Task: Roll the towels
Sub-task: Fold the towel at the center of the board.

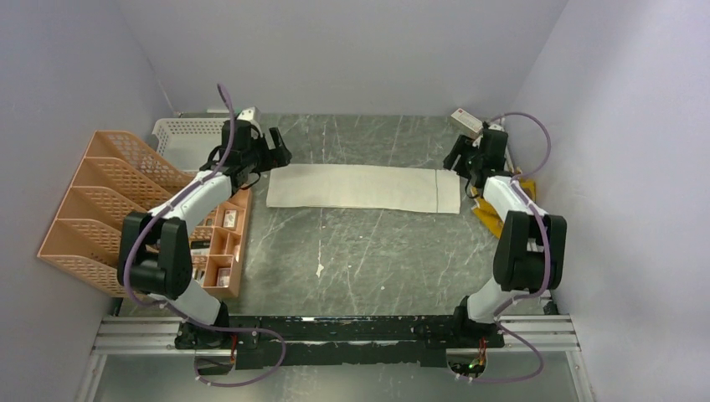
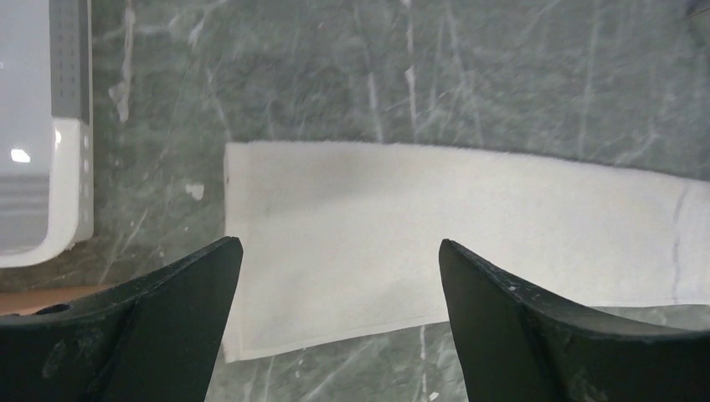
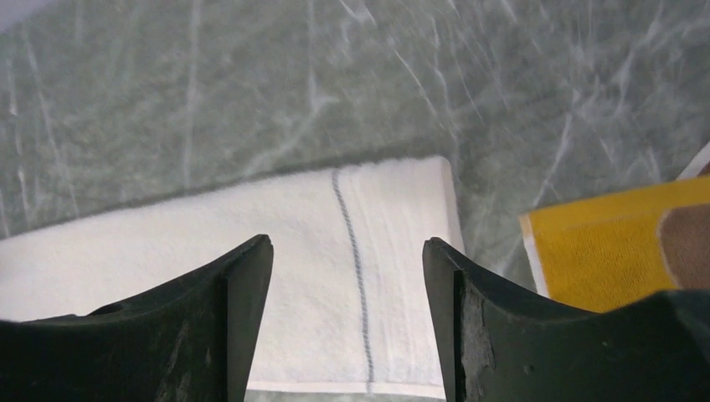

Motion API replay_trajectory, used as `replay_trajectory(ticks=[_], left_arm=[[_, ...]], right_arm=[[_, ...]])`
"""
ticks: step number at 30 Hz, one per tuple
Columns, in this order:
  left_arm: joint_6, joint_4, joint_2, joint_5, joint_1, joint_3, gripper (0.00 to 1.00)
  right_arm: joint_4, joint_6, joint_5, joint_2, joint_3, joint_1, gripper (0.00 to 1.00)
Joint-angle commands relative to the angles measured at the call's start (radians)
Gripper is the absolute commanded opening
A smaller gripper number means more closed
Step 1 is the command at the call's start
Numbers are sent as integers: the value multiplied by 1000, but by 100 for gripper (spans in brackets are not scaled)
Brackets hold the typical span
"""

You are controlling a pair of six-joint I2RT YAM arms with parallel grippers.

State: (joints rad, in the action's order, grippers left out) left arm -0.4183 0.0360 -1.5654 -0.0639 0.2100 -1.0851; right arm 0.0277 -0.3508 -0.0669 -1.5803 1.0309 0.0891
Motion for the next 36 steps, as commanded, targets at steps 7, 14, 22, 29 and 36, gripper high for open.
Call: replay_trajectory(ticks=[7,14,22,29,36], left_arm=[[36,73,-117,-90,-30,-37,97],[14,43,-193,-173,-94,-24,96],[11,85,-245,-202,-117,-84,95],[36,162,-256,-213,-128,-175,95],[44,192,-250,-252,-153,-230,95]], right_arm=[[-184,-29,-455,-133,-95,265,68],[-243,-6,-505,-193,-114,270,69],[-254,51,-492,-245,-145,268,67],[-268,51,-537,-334,-118,268,62],[-351,6,-616,-382,-153,269,53]])
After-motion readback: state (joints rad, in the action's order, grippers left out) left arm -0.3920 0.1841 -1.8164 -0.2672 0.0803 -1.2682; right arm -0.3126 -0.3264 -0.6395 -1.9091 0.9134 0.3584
